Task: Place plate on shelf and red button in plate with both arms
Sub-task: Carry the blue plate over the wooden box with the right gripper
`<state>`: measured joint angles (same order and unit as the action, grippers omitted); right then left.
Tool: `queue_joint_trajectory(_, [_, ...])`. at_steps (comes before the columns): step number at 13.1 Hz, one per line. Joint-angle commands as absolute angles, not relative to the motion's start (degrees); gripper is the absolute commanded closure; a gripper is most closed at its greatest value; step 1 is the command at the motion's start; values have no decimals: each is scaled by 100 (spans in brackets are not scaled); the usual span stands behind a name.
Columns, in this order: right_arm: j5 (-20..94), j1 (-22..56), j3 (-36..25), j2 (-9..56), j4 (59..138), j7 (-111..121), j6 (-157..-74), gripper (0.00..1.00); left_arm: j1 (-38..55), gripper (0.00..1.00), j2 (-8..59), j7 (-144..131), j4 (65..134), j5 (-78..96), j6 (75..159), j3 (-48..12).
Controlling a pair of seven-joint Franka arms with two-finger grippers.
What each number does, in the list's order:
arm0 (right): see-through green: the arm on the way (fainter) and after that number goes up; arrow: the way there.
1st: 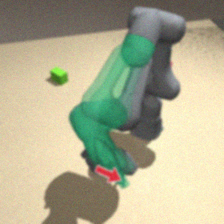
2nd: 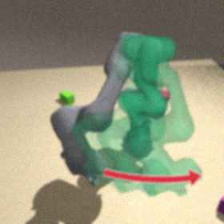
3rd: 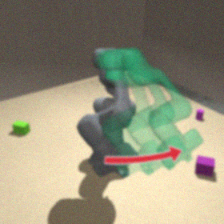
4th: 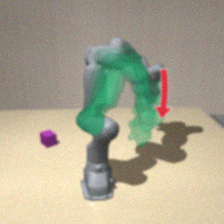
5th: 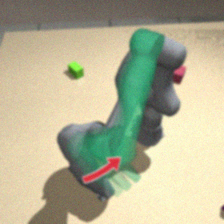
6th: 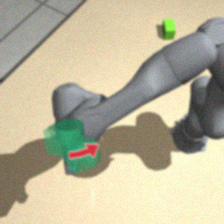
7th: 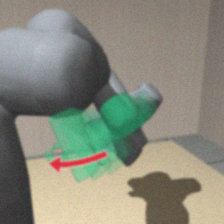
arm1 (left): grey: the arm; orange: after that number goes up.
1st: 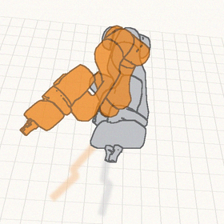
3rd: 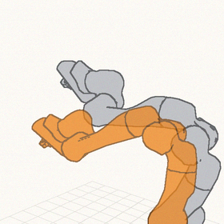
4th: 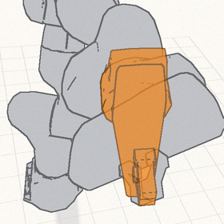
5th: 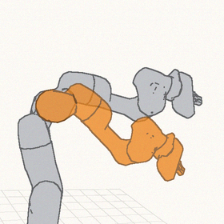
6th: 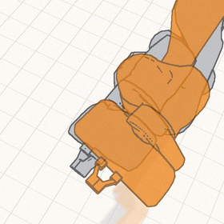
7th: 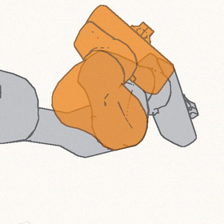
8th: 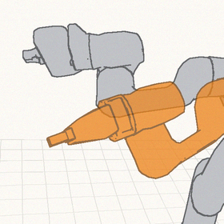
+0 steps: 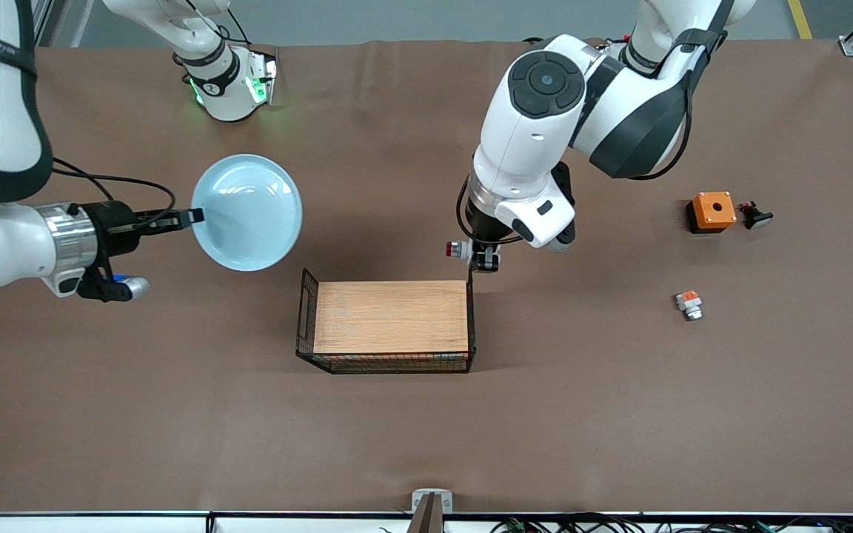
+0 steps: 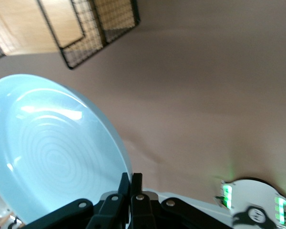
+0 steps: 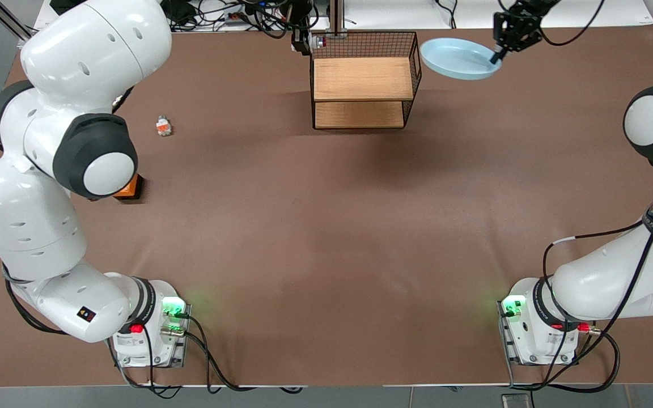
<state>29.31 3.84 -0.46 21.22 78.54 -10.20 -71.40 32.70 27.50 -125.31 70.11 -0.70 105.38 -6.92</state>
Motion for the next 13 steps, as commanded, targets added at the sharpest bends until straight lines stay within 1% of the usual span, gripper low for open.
queue_joint_trajectory(1, [3129,754,-149,1741,8251,-1667,-7670,100,3296,100,2689,-12437,6996,-62,10433,-633])
queue_joint_trajectory(4, [3296,1264,-158,1451,8778,-2555,-8583,100,3296,100,2689,-12437,6996,-53,10433,-633])
queue_joint_trajectory(8, [3296,1976,-193,933,10104,-2900,-10384,100,3191,100,2672,-12279,6996,-62,10284,-624])
queue_joint_trajectory(11, [3296,2372,-211,730,10922,-2927,-11493,100,3068,100,2584,-12147,6987,-53,10231,-633])
queue_joint_trajectory(13, [3296,2522,-211,712,11214,-2918,-12065,100,3102,100,2566,-12146,6987,-53,10230,-633])
